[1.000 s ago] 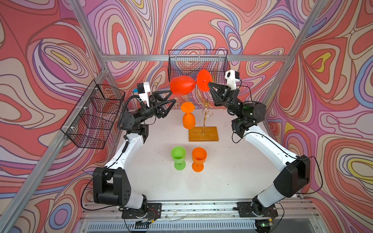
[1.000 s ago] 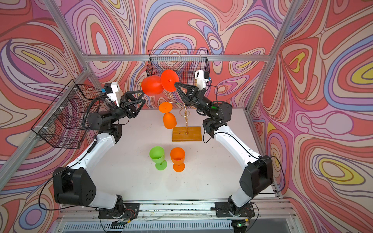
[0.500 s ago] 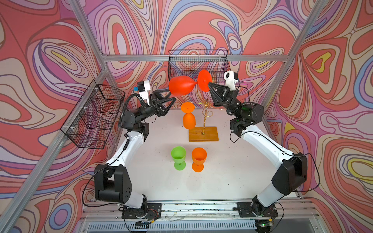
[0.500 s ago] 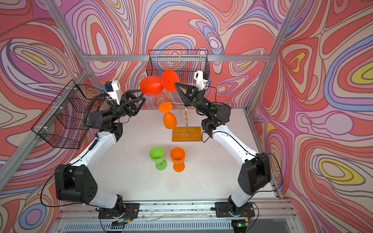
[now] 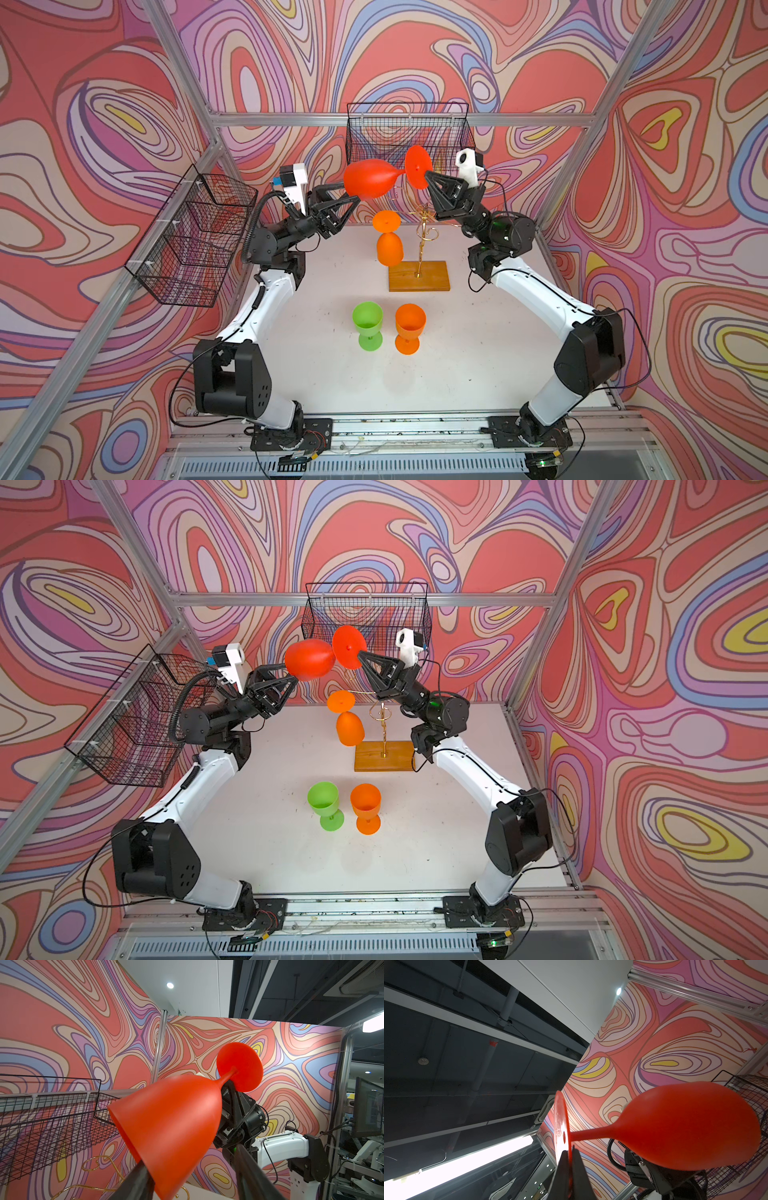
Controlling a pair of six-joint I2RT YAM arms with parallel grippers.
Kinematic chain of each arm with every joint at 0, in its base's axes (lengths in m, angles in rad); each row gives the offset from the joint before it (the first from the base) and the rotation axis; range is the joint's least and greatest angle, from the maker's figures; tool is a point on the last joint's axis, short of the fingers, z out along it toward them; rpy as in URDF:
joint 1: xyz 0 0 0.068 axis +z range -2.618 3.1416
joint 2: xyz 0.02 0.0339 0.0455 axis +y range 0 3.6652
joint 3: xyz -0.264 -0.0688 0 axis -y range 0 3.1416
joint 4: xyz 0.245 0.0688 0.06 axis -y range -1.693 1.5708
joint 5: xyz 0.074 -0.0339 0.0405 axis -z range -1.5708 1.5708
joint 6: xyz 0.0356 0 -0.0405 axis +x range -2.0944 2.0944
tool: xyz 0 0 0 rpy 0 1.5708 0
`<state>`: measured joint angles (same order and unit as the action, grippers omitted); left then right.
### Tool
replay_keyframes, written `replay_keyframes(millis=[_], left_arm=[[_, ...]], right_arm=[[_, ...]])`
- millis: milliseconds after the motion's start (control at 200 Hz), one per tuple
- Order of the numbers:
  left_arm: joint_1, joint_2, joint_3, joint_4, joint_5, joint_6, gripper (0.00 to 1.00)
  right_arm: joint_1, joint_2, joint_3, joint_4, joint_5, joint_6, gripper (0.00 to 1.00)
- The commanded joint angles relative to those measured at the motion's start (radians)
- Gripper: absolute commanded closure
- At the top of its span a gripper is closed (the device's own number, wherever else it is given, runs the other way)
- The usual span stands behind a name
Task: Take the wine glass off the wine glass rack
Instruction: Place the wine glass at the center of the table.
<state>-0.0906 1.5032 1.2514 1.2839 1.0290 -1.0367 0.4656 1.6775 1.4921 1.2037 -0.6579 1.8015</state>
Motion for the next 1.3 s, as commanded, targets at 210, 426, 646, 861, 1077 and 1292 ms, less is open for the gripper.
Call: replay_keyframes(millis=[210,426,646,861,1077,1292], left_arm=[[0.0,-0.017,0.013,0.078,0.026,-0.013,0.76],[0.0,-0.017,0.01,0.079,0.025,-0.011,0.84],[0.0,-0.03,-0.012,0.08,0.031,0.009,0.97],[0.0,-0.041,-0.026,0.08,0.04,0.017,1.0],[0.001,-0.062,-0.047,0.079,0.052,0.032,1.0],[0.004,-0.082,-0.056,0.08,0.069,0.04,1.0]], right_arm=[[0.001,0.027,0.026,0.005,0.008,-0.007,1.0],[0.0,0.049,0.04,0.016,0.011,0.016,1.0],[-0.001,0.079,0.05,0.047,0.012,0.051,1.0],[-0.001,0.088,0.046,0.061,0.01,0.065,0.95],[-0.011,0.116,0.041,0.076,0.012,0.07,0.7],[-0.034,0.104,0.004,0.095,0.032,0.069,0.46]])
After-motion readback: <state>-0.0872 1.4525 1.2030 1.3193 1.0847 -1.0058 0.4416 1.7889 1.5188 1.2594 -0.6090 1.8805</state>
